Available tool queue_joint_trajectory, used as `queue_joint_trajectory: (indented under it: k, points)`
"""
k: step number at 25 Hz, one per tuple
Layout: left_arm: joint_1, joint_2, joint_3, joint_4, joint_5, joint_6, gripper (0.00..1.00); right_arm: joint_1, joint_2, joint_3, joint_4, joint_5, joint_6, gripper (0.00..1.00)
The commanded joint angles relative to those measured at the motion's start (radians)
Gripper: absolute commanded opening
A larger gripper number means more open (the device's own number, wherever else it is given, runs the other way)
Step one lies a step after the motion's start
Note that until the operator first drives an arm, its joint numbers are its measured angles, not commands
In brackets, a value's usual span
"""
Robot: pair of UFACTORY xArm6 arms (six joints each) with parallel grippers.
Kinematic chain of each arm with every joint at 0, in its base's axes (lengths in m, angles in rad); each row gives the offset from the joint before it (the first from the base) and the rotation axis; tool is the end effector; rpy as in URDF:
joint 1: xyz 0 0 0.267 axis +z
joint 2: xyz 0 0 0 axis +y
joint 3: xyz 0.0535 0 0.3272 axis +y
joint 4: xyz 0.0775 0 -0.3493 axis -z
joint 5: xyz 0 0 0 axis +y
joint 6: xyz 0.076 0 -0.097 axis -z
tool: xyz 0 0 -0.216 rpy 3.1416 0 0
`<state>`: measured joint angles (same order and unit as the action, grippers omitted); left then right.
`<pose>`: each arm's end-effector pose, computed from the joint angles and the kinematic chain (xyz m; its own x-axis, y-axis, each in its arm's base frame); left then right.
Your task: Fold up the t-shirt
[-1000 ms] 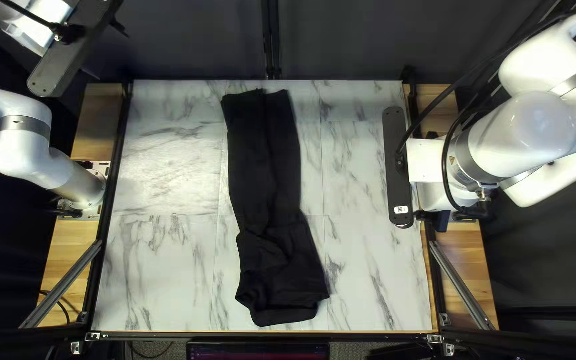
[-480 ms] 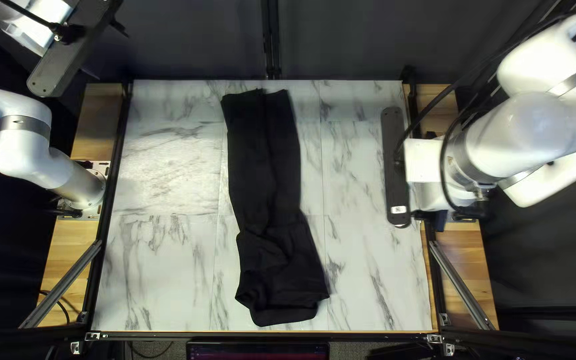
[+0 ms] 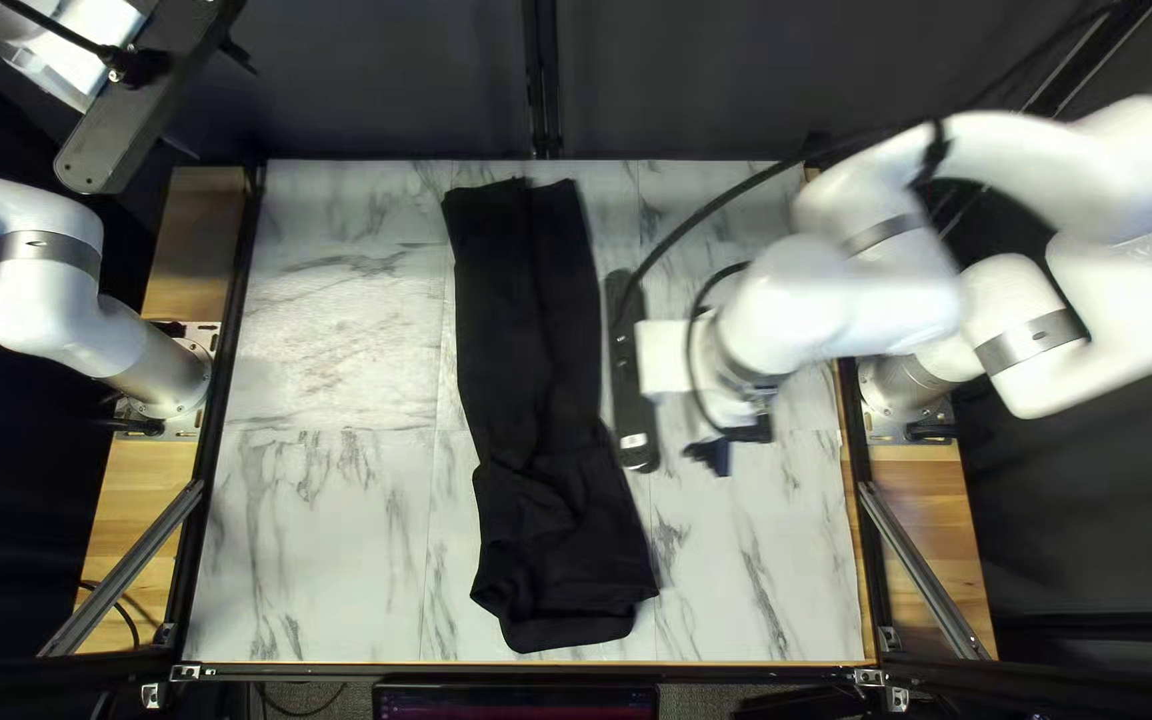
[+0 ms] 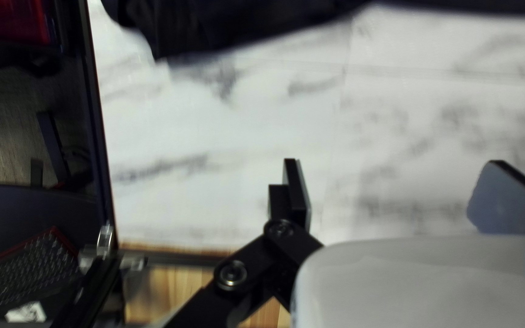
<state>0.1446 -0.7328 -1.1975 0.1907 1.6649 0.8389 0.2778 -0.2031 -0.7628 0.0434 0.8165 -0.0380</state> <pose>0.2624 0.0993 0.4647 0.7904 -0.6110 0.0444 -0.5694 -0.7594 -0.3149 0.4207 0.1279 0.1653 0.9485 0.2791 0.1496 0.2865 -0.9576 -0.0300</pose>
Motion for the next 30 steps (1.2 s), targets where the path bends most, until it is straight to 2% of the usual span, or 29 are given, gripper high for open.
queue_joint_trajectory:
  k: [1,5,7,13,20,21,22,24,25,26,27,28,29,30]
  points:
    - [0.000,0.000,0.000,0.000,0.000,0.000,1.00,-0.040,0.168,-0.047,0.090,-0.142,-0.192,1.00]
    - [0.000,0.000,0.000,0.000,0.000,0.000,1.00,-0.050,0.289,-0.133,0.163,-0.170,-0.323,1.00]
    - [0.000,0.000,0.000,0.000,0.000,0.000,1.00,-0.061,0.339,-0.191,0.189,-0.145,-0.383,1.00]
    - [0.000,0.000,0.000,0.000,0.000,0.000,1.00,-0.087,0.468,-0.337,0.202,-0.071,-0.457,1.00]
    - [0.000,0.000,0.000,0.000,0.000,0.000,1.00,-0.117,0.528,-0.367,0.225,-0.022,-0.593,1.00]
    - [0.000,0.000,0.000,0.000,0.000,0.000,1.00,-0.121,0.524,-0.362,0.219,-0.014,-0.607,0.96]
    - [0.000,0.000,0.000,0.000,0.000,0.000,1.00,-0.122,0.523,-0.362,0.216,-0.010,-0.611,0.96]
    - [0.000,0.000,0.000,0.000,0.000,0.000,1.00,-0.128,0.521,-0.357,0.197,-0.009,-0.613,0.85]
    - [0.000,0.000,0.000,0.000,0.000,0.000,1.00,-0.129,0.522,-0.355,0.193,-0.013,-0.613,0.74]
    - [0.000,0.000,0.000,0.000,0.000,0.000,1.00,-0.130,0.527,-0.350,0.189,-0.028,-0.614,0.68]
    - [0.000,0.000,0.000,0.000,0.000,0.000,1.00,-0.129,0.529,-0.348,0.187,-0.033,-0.614,0.47]
    - [0.000,0.000,0.000,0.000,0.000,0.000,1.00,-0.125,0.540,-0.349,0.185,-0.048,-0.613,0.41]
    - [0.000,0.000,0.000,0.000,0.000,0.000,1.00,-0.123,0.548,-0.350,0.184,-0.058,-0.614,0.17]
    - [0.000,0.000,0.000,0.000,0.000,0.000,1.00,-0.123,0.552,-0.350,0.184,-0.063,-0.614,0.03]
